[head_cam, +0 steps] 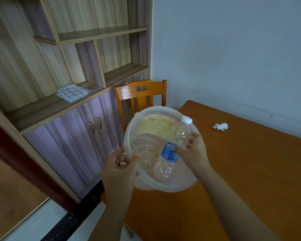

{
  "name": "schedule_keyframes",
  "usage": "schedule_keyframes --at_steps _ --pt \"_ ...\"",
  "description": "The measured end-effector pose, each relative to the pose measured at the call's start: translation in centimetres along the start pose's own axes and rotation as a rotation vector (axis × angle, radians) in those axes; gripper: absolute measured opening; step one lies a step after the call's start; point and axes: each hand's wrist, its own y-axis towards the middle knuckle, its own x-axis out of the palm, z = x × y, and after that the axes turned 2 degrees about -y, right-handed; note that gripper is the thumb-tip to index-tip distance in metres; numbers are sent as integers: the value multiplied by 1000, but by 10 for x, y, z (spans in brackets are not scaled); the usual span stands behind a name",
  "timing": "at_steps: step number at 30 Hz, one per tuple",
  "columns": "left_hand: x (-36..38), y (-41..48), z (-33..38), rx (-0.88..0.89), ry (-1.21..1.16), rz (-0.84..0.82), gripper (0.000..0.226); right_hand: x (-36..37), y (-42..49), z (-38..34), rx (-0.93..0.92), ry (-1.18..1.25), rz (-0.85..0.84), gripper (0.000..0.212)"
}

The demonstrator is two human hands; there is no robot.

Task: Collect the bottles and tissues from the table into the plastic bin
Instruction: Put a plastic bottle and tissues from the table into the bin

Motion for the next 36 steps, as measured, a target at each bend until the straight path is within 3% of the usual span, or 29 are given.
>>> schedule_keyframes --at_steps 10,19,24,31,36 --pt "3 -1 1 -65 -1 -24 25 -29 -29 -3 -297 -306 6 66" --pt "-1 -9 2 -52 -27 -50 23 -58 -60 -2 -390 -482 141 50" --pt "4 -16 -3 -32 -10 -146 30 -77 -86 16 -334 -600 257 46" --pt "29 -46 -8 -13 31 -291 15 -118 -130 45 -210 -726 367 44" --pt "53 -86 -2 -10 22 -382 22 -158 -166 68 -116 -756 459 45"
